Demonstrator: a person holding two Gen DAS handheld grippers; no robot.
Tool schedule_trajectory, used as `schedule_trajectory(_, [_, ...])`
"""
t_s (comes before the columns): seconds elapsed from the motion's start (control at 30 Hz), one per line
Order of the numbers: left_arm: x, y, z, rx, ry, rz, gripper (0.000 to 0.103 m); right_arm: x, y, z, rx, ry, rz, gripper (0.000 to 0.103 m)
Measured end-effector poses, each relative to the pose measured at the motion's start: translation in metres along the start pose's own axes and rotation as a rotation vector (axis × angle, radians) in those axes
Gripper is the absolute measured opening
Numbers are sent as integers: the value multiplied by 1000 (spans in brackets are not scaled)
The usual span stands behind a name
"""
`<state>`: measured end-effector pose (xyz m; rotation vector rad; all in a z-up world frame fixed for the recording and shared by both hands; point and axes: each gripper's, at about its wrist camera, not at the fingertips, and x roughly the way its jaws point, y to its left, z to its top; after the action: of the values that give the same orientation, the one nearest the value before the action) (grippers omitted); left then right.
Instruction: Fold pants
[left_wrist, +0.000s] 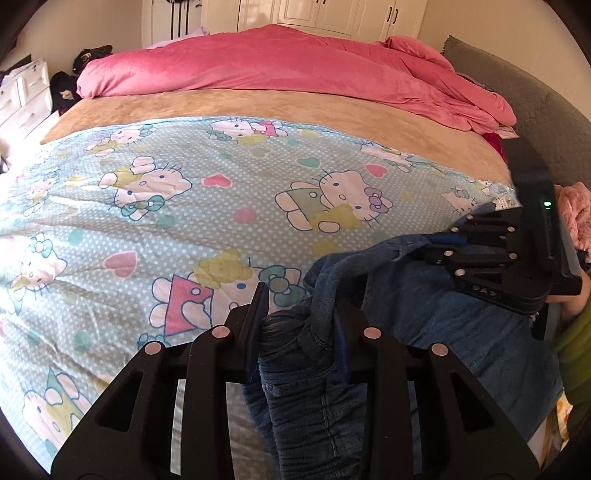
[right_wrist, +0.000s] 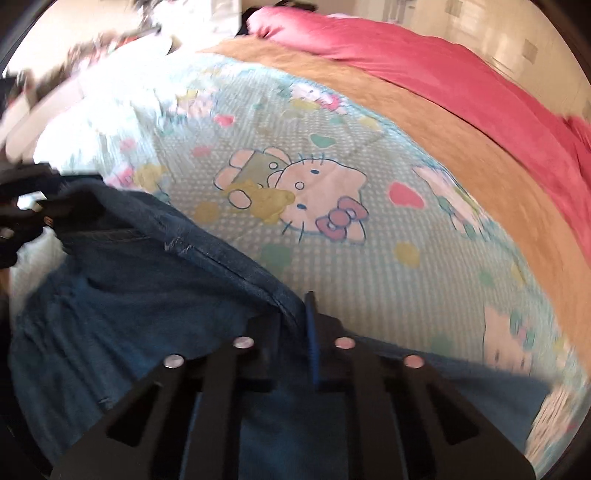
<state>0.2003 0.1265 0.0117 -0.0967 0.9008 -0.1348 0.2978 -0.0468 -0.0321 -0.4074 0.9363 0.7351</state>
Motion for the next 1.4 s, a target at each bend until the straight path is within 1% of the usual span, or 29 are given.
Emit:
schedule_trajectory(0.1, [-8, -3, -6, 9, 1, -15, 24, -30, -4, -23, 144, -79, 61, 7])
schedule_trajectory(0.2, [-20, -11, -16, 27, 0, -41, 25, -63, -4, -53, 315, -163, 122, 7])
schedule_trajectory(0.3, [-32, -22, -26, 55, -2, -55, 25, -91, 10, -81, 378, -210, 124, 7])
schedule_trajectory(0.4, [-45, -32, -40, 85, -11, -58, 25, -114, 29, -101, 380, -240, 104, 7])
schedule_trajectory(0.47, [-52, -36, -50, 95, -8, -70, 25, -127, 38, -114, 387, -244, 92, 7])
schedule_trajectory(0.6, [-72, -44, -74, 128, -24, -76, 26, -147, 61, -137, 374, -231, 71, 7])
schedule_trajectory(0.73, [-87, -46, -96, 142, -25, -66, 26, -157, 88, -155, 334, -214, 78, 7])
schedule_trajectory(0.87, [-100, -42, -115, 129, -10, -69, 26, -161, 108, -171, 330, -190, 128, 7])
schedule_trajectory(0.93, [-103, -41, -123, 124, 1, -63, 28, -163, 120, -180, 306, -178, 133, 7])
schedule_trajectory(1.03, [-98, -32, -136, 93, 45, -49, 34, -156, 135, -190, 274, -153, 132, 7])
schedule_trajectory(1.1, [-94, -25, -142, 55, 76, -54, 43, -145, 145, -199, 259, -128, 118, 7])
schedule_trajectory(1.13, [-95, -20, -144, 38, 85, -60, 44, -142, 146, -202, 264, -122, 118, 7])
schedule_trajectory(1.2, [-105, -16, -148, 18, 77, -66, 48, -138, 148, -205, 278, -120, 130, 7])
schedule_trajectory(1.27, [-117, -14, -151, 14, 59, -61, 49, -136, 150, -209, 276, -120, 142, 8])
schedule_trajectory(1.4, [-143, -14, -153, 4, 17, -24, 49, -139, 155, -210, 261, -127, 147, 10])
